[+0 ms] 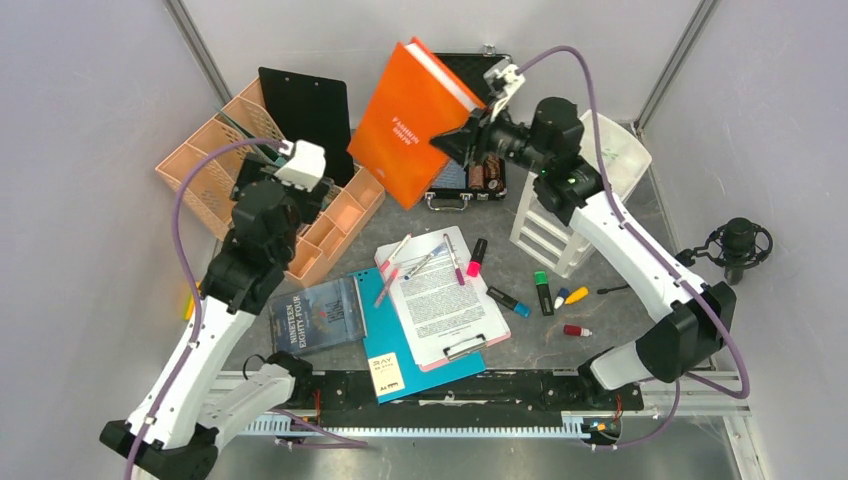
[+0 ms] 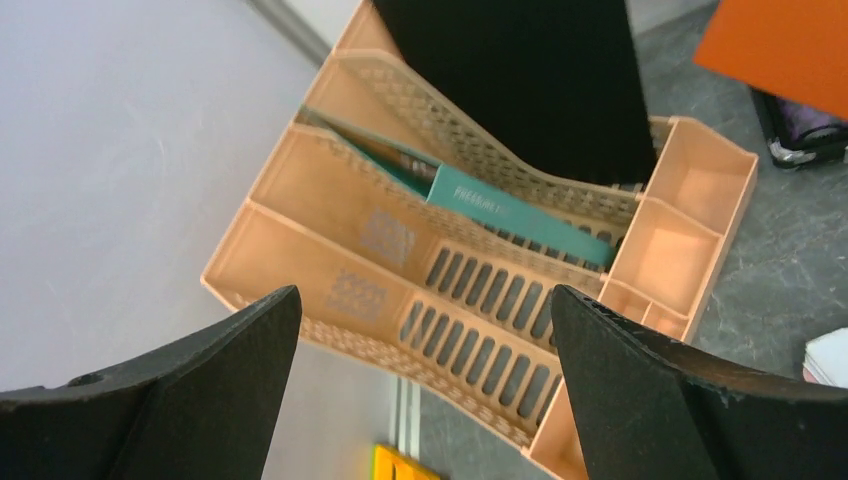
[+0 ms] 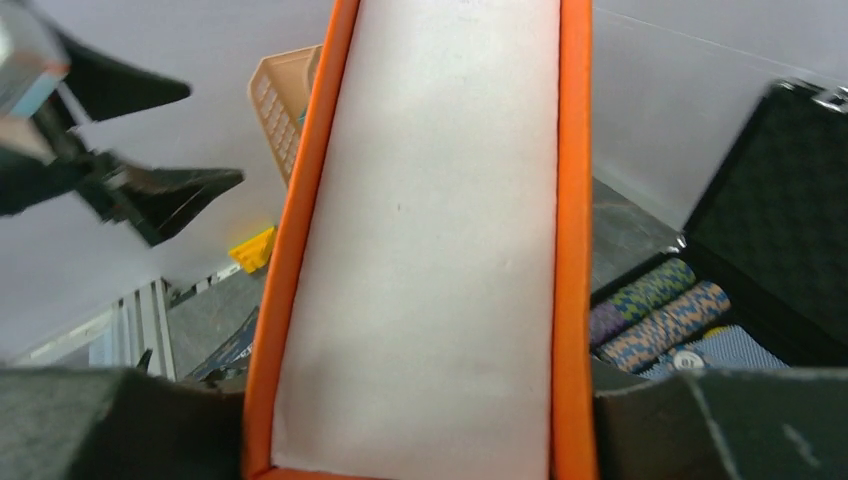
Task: Organize the desk
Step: Pick up the book from the center of the board, then move the storage box to the center of the board.
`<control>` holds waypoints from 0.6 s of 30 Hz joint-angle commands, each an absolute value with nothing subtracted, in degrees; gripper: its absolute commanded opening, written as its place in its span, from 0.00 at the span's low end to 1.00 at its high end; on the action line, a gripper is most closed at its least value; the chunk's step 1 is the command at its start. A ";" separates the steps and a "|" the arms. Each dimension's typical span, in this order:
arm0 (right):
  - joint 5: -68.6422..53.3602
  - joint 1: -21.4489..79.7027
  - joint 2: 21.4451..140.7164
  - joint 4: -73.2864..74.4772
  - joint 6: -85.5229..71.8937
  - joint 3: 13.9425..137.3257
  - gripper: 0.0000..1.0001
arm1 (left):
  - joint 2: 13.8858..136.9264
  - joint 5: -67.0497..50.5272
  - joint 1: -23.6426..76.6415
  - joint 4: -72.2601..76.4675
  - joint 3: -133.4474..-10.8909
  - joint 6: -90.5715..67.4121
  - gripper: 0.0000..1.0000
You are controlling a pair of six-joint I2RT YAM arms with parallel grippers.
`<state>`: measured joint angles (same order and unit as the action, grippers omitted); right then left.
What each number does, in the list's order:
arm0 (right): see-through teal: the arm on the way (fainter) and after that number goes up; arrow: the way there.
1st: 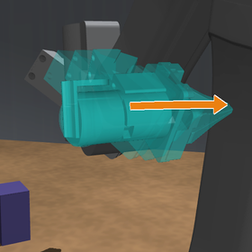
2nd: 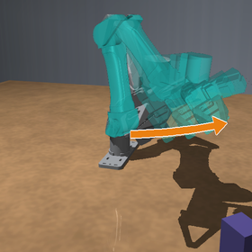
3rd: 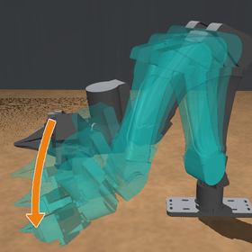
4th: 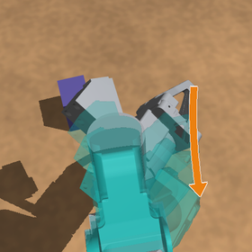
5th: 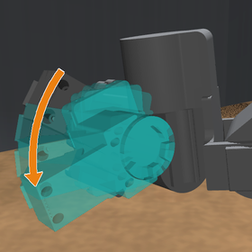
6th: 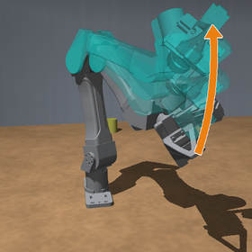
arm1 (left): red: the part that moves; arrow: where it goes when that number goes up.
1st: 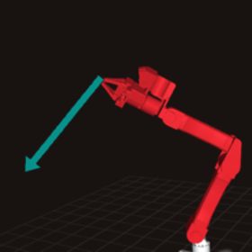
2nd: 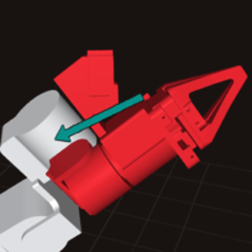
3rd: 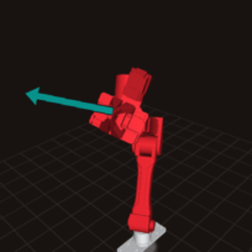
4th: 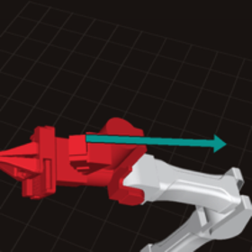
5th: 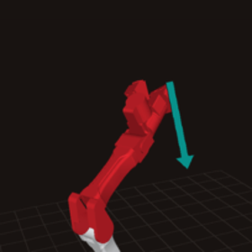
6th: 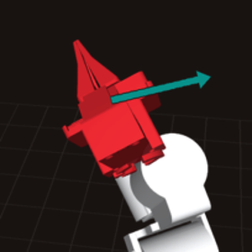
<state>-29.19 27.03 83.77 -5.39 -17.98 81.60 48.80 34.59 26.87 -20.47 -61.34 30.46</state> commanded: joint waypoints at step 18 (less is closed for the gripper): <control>-20.44 54.15 98.43 12.26 5.23 106.02 0.00 | 62.76 3.22 -25.50 -35.77 -82.32 7.94 1.00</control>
